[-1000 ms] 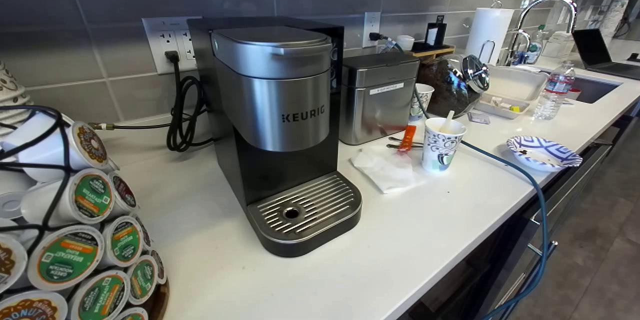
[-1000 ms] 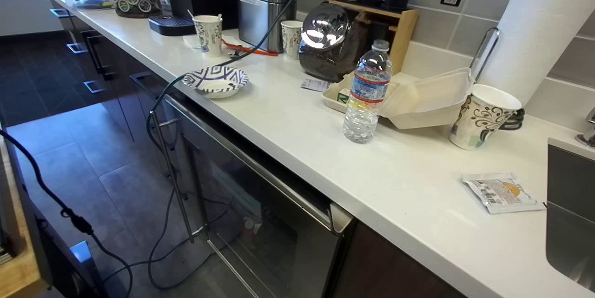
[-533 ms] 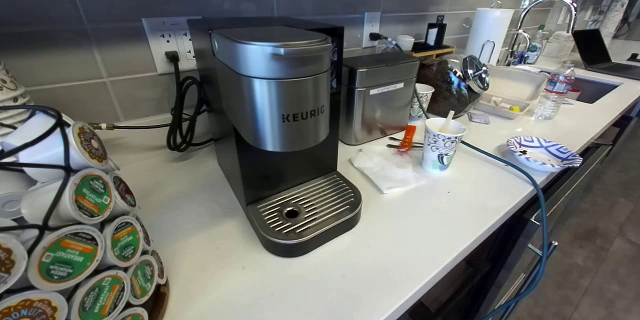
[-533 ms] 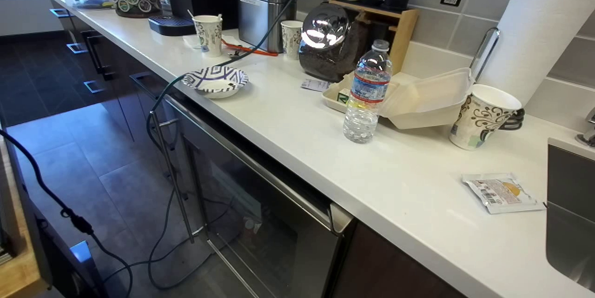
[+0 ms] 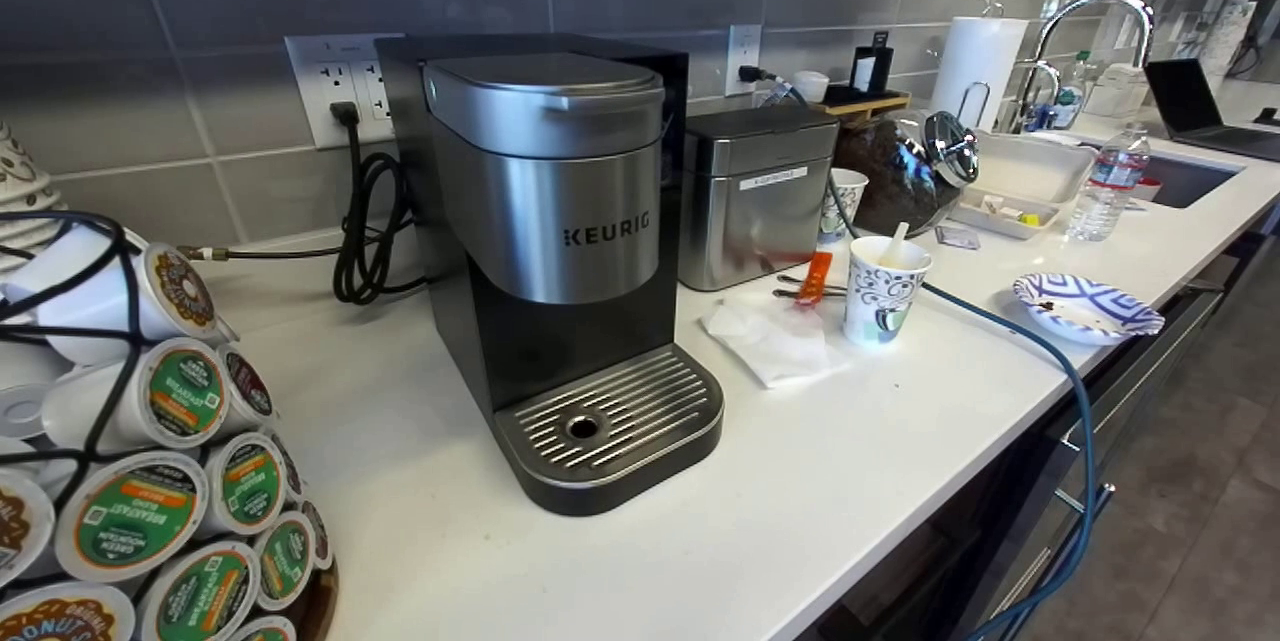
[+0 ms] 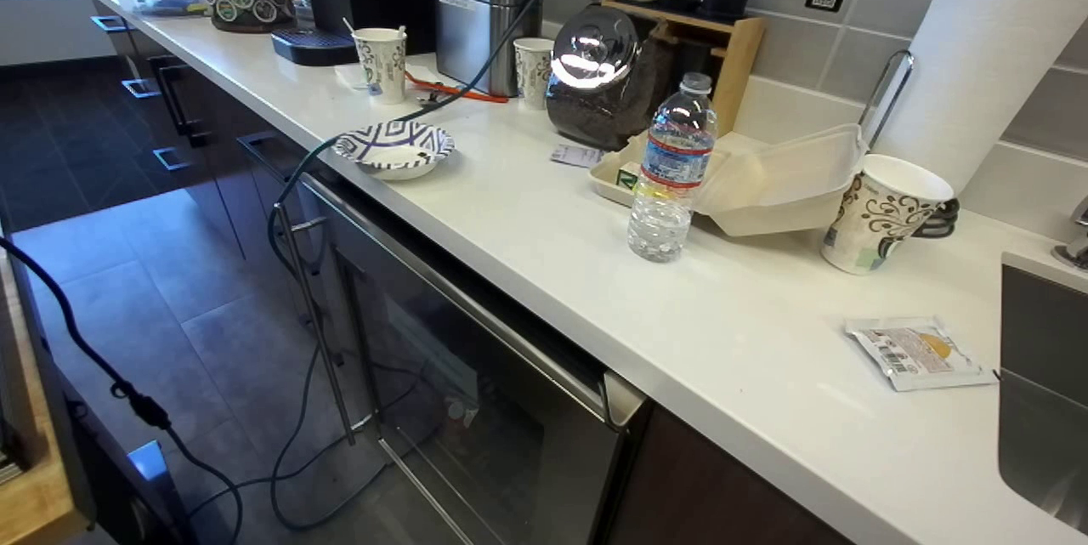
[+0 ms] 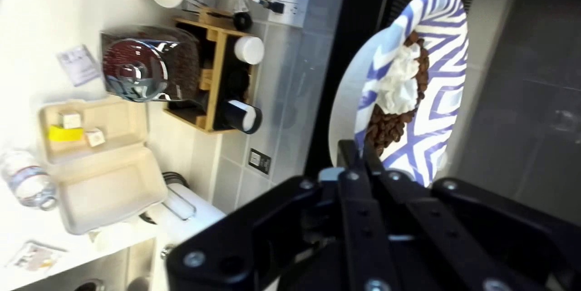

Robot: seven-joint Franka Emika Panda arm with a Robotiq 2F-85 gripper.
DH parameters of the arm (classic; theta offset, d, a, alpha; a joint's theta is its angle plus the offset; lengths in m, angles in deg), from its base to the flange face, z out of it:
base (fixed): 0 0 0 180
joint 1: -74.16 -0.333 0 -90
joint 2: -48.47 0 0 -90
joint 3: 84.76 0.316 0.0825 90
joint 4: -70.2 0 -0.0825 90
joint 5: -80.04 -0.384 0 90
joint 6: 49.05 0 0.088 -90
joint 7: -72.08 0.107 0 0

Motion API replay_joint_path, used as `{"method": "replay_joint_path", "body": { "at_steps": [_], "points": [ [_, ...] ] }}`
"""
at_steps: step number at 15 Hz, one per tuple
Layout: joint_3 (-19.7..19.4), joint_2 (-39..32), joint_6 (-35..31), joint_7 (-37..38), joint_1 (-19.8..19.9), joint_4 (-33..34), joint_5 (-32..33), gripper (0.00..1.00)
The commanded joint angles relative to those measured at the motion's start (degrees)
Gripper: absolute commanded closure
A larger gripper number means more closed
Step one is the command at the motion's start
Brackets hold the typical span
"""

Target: Remove the plate from the top cabinet

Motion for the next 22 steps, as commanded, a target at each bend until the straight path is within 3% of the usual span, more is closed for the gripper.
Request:
{"method": "replay_joint_path", "body": {
  "at_steps": [1,3,6,9,10,13,18,22],
  "points": [
    [2.45,9.35,1.23,3.64,0.45,-14.15,8.32,0.99],
    [5.02,12.39,-3.21,6.78,1.72,-19.97,17.22,0.99],
    [7.64,15.63,-9.47,14.03,3.59,-28.81,23.89,0.99],
    [7.81,18.33,-12.17,23.06,3.51,-37.56,24.60,0.99],
    [6.47,14.03,-9.10,17.81,2.03,-29.27,23.63,0.97],
    [6.66,15.69,-10.69,21.10,2.26,-34.47,23.94,0.97],
    [6.75,16.78,-10.78,21.81,2.35,-35.18,23.93,0.99],
    [7.63,18.42,-20.65,23.05,2.97,-48.50,25.58,0.99]
  ]
}}
